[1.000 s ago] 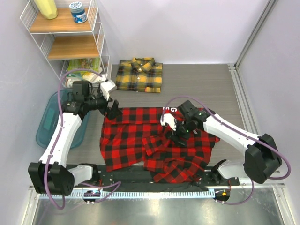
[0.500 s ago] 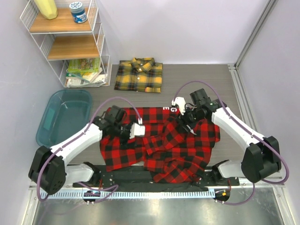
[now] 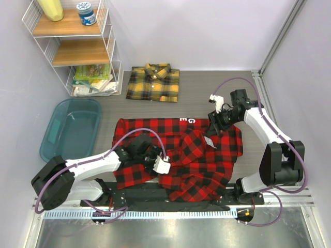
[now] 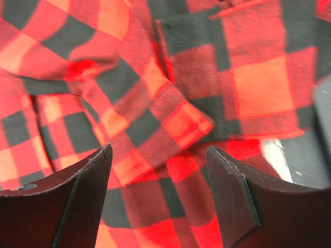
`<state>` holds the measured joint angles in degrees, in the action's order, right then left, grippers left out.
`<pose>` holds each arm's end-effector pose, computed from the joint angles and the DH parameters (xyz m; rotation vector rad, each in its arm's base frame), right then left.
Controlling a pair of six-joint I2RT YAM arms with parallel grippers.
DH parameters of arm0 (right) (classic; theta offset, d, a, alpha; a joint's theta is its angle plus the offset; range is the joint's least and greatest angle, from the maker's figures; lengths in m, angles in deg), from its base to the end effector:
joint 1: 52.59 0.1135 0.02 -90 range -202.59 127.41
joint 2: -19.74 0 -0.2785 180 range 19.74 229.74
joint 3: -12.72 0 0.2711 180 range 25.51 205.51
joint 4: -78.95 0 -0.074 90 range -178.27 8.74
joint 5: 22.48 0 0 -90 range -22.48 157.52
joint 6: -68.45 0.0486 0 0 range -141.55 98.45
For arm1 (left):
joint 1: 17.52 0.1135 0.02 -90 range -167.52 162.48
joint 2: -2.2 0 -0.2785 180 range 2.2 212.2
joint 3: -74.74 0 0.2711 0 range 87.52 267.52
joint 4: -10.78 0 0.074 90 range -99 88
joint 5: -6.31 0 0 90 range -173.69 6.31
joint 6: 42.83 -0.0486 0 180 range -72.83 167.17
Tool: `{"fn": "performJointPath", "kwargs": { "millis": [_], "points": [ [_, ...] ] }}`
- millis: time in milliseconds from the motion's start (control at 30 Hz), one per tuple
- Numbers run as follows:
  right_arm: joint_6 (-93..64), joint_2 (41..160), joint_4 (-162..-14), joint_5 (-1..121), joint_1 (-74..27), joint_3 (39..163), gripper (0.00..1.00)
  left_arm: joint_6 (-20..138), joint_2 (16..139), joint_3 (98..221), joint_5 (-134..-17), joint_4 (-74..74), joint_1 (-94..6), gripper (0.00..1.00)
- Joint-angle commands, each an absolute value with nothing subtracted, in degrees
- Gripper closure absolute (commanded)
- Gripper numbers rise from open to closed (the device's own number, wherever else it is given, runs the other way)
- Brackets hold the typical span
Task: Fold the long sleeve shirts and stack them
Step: Fold the shirt
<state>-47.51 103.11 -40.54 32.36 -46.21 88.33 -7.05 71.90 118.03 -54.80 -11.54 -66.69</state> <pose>0.2936 0.0610 0.2479 -0.8689 2.4334 0.7211 0.1412 -0.1993 0.1665 1.9821 1.2756 -0.5648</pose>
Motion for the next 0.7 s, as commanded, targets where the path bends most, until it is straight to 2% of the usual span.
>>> {"fn": "performJointPath", "kwargs": {
  "millis": [0, 200, 333, 433, 500, 567, 667],
  "points": [
    [-47.92, 103.67, -37.73, 29.81, -48.19, 90.72, 0.4, -6.88, 73.74, 118.02, -56.0, -2.27, -67.97, 0.28],
    [-48.62, 104.55, -37.46, 29.9, -50.29, 90.72, 0.4, -7.06, 77.7, 117.94, -55.83, 1.07, -69.29, 0.33],
    [-49.15, 104.99, -37.38, 30.25, -51.35, 90.99, 0.4, -8.46, 75.95, 117.23, -55.65, 1.43, -70.17, 0.38],
    [-49.41, 106.04, -37.03, 30.08, -51.88, 91.6, 0.4, -7.95, 74.28, 117.75, -55.65, 1.25, -70.7, 0.54],
    [-49.41, 106.31, -36.67, 29.99, -51.8, 92.21, 0.4, -4.01, 73.4, 119.59, -55.3, 0.12, -70.7, 0.73],
    [-49.32, 106.57, -36.59, 30.51, -53.81, 92.48, 0.4, -1.27, 72.96, 124.05, -54.95, -4.34, -70.7, 0.99],
    [-49.24, 106.75, -36.85, 31.48, -55.04, 93.09, 0.37, 3.39, 71.55, 132.13, -54.86, -14.42, -70.78, 1.0]
  ]
}}
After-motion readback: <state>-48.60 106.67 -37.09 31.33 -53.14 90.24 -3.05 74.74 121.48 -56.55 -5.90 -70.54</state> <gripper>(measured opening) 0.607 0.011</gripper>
